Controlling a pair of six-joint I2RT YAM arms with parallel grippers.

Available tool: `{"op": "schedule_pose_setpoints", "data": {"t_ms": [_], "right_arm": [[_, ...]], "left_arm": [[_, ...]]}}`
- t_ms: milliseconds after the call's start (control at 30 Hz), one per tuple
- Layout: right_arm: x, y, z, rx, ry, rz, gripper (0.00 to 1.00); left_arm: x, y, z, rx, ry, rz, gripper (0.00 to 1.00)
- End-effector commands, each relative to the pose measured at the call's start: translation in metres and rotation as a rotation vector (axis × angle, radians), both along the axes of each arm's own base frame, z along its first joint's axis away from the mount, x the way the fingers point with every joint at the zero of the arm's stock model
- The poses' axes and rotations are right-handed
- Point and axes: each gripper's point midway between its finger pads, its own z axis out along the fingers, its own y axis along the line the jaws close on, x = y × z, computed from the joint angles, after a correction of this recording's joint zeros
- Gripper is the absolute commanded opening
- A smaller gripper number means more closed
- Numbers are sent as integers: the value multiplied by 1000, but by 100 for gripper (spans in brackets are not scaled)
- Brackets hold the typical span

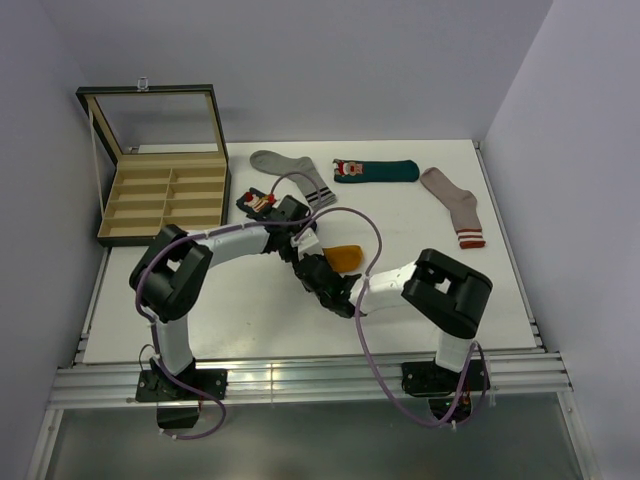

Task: Roll the socks
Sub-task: Roll the sock at the center of the board.

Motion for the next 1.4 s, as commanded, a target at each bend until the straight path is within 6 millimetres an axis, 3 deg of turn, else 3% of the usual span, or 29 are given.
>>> {"op": "schedule_pose_setpoints", "data": {"t_ms": [0,167,200,267,300,600,733,767,967,1000,1367], "right_arm": [[-2,-6,-22,-79,47,-31,42],[-3,-12,-34,-136,94,-60,33],[-4,-13,-36,-145,103,-59,21],[-7,-14,-38,-155,122,-55,11],[-9,-12,-37,-146,134,-47,1],[-37,-15,-28,1,313,19,0],[-38,-20,-25,99,380,18,0],[-35,-22,-25,140,415,15,0],[-22,-40,-21,386,529,-47,0],[-27,-37,-20,450,569,-34,0],[-26,-54,-32,822,804,-119,0]], "left_arm": [[-21,19,-26,63,88,2,5],[-21,35,-24,54,92,42,4],[-21,37,-24,49,94,49,5],[-24,37,-23,31,95,59,7],[-24,37,-22,21,94,64,9],[-16,32,-2,-71,52,120,42],[-10,31,14,-130,8,157,72],[-8,30,22,-155,-8,173,75],[-4,32,37,-229,-70,219,78],[-5,32,37,-237,-76,218,78],[-4,9,44,-336,-117,127,77]]}}
